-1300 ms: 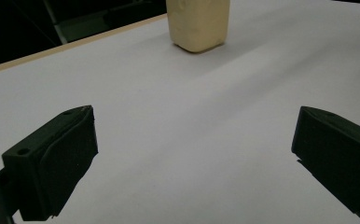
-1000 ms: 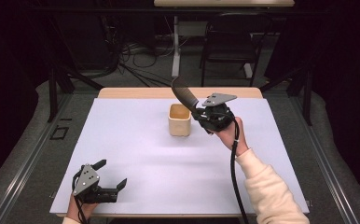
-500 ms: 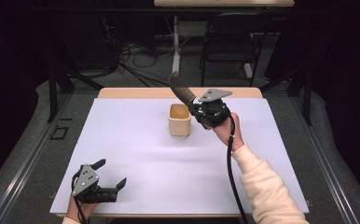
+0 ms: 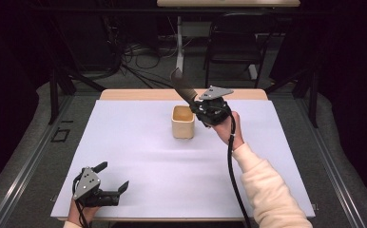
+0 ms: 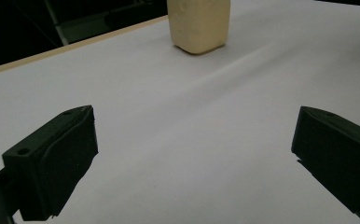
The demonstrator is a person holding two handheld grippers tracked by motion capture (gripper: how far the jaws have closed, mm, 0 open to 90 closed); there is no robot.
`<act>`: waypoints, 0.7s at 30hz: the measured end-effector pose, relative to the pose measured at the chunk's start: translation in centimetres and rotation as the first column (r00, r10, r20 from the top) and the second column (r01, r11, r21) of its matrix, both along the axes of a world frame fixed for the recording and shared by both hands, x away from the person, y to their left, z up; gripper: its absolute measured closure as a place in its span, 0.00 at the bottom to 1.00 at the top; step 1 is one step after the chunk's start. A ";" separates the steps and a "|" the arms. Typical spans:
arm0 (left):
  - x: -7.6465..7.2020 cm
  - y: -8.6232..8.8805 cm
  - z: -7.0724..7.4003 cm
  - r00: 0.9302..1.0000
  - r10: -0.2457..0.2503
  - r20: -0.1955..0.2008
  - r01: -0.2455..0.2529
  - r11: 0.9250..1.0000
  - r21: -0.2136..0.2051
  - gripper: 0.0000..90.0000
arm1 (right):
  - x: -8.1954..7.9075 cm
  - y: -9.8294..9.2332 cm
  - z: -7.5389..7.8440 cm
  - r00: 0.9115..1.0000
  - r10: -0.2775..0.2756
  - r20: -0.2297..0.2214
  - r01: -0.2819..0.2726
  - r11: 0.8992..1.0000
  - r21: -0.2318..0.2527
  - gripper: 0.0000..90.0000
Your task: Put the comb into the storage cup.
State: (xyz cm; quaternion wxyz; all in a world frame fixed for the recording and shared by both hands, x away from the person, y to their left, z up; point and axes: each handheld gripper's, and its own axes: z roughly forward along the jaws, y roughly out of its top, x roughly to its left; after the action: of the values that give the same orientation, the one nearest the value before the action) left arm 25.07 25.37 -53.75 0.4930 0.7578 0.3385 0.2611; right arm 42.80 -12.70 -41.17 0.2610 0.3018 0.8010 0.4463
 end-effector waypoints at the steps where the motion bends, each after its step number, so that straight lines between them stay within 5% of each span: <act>1: 0.0 0.0 0.0 1.000 -0.002 0.000 0.002 1.000 0.002 0.00 | 0.1 0.1 0.0 1.000 0.001 0.000 -0.001 1.000 0.000 0.80; 21: 0.0 0.1 0.0 1.000 -0.004 0.003 0.004 1.000 0.002 0.00 | 0.9 1.7 0.1 0.999 0.002 0.051 -0.002 1.000 0.010 0.80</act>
State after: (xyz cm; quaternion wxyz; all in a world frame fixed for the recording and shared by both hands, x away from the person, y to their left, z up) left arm 25.03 25.42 -53.70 0.4934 0.7586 0.3359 0.2615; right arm 43.73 -11.00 -41.08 0.2794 0.2910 0.7922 0.4580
